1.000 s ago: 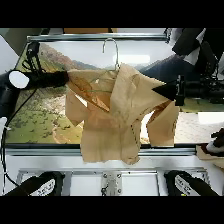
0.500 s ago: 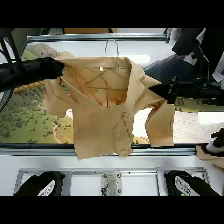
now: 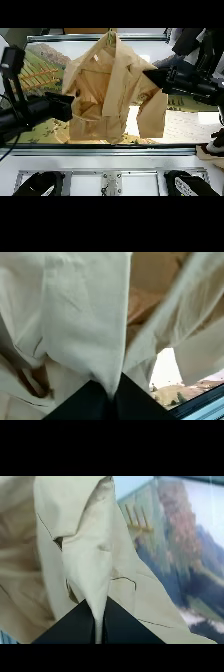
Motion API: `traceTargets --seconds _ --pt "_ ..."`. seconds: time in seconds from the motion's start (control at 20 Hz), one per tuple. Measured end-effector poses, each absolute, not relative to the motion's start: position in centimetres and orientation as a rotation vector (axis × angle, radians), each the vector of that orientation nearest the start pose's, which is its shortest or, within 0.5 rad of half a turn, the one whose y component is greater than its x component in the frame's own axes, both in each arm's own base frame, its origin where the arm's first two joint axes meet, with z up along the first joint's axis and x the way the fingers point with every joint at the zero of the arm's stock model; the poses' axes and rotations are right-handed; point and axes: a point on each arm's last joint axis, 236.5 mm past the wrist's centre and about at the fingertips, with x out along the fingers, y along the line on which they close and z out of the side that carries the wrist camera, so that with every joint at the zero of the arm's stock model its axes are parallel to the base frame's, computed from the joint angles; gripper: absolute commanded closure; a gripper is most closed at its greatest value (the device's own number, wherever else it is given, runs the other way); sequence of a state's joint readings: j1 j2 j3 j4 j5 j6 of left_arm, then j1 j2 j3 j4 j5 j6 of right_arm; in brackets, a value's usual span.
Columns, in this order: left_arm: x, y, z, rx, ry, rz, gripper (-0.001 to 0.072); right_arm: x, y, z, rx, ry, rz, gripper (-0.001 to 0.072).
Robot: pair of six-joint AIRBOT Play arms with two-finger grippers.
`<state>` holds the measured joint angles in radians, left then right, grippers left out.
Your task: Fold the clothes and pants, and hang the long-sleeved shirts on hangers.
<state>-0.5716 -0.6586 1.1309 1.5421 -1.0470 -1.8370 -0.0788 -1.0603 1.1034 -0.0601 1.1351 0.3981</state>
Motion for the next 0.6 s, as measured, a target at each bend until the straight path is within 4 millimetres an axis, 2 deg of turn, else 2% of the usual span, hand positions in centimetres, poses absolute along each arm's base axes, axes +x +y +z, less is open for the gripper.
traceTargets --seconds 0.25,0.3,0.35,0.4,0.5,0.6 --pt "27.9 -20.3 22.8 -0.121 0.614 -0.526 0.0693 36.0 18.1 31.5 0.29 0.086 1.0 0.0711" --pt "28.4 -20.8 22.7 -0.125 0.618 -0.529 0.0636 35.7 17.9 32.2 0.284 0.066 0.989 0.0711" --pt "28.9 -21.4 22.6 -0.125 0.627 -0.532 0.0264 35.4 17.8 32.9 0.28 0.046 0.978 0.0711" --pt "29.3 -21.9 22.3 -0.128 0.641 -0.534 0.0037 35.1 17.6 33.6 0.274 0.026 0.969 0.0711" --pt "30.2 -22.8 22.4 -0.133 0.656 -0.536 0.0034 34.6 17.4 34.7 0.264 -0.007 0.951 0.0711" --pt "31.0 -23.2 23.4 -0.135 0.639 -0.535 0.0035 34.2 16.9 35.7 0.253 -0.038 0.922 0.0711"
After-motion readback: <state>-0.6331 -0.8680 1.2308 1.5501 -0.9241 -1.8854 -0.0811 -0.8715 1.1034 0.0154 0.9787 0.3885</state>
